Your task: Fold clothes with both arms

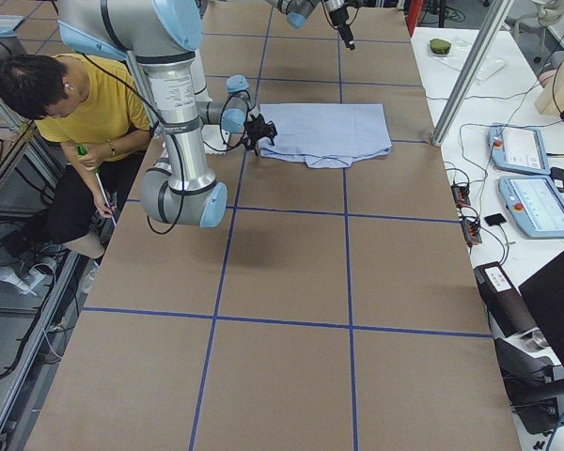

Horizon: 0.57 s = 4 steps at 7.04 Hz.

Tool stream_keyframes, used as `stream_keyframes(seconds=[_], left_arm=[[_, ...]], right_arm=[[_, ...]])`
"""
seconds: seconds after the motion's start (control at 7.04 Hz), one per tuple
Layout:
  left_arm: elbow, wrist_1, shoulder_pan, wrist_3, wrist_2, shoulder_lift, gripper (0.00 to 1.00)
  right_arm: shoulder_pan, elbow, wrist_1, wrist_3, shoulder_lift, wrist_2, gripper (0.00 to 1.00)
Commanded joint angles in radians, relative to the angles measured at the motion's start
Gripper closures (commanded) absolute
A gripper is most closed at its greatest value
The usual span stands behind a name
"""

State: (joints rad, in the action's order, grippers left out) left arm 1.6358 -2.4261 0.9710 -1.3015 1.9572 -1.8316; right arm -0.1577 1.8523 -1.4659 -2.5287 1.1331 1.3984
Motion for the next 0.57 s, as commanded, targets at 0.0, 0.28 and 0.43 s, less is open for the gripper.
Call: stream_keyframes(seconds=[0.0, 0.28, 0.43], left_arm=[[0.001, -0.001, 0.0, -0.001, 0.0, 0.0, 0.0], [0.001, 0.001, 0.0, -0.001, 0.0, 0.0, 0.0], [0.001, 0.001, 0.0, -0.001, 0.002, -0.002, 0.0]], right_arm=[[-0.013, 0.007, -0.001, 0.013, -0.003, 0.01, 1.0], [-0.011, 0.013, -0.008, 0.013, -0.001, 0.01, 1.0], [-0.011, 0.031, -0.011, 0.013, -0.003, 0.011, 1.0]])
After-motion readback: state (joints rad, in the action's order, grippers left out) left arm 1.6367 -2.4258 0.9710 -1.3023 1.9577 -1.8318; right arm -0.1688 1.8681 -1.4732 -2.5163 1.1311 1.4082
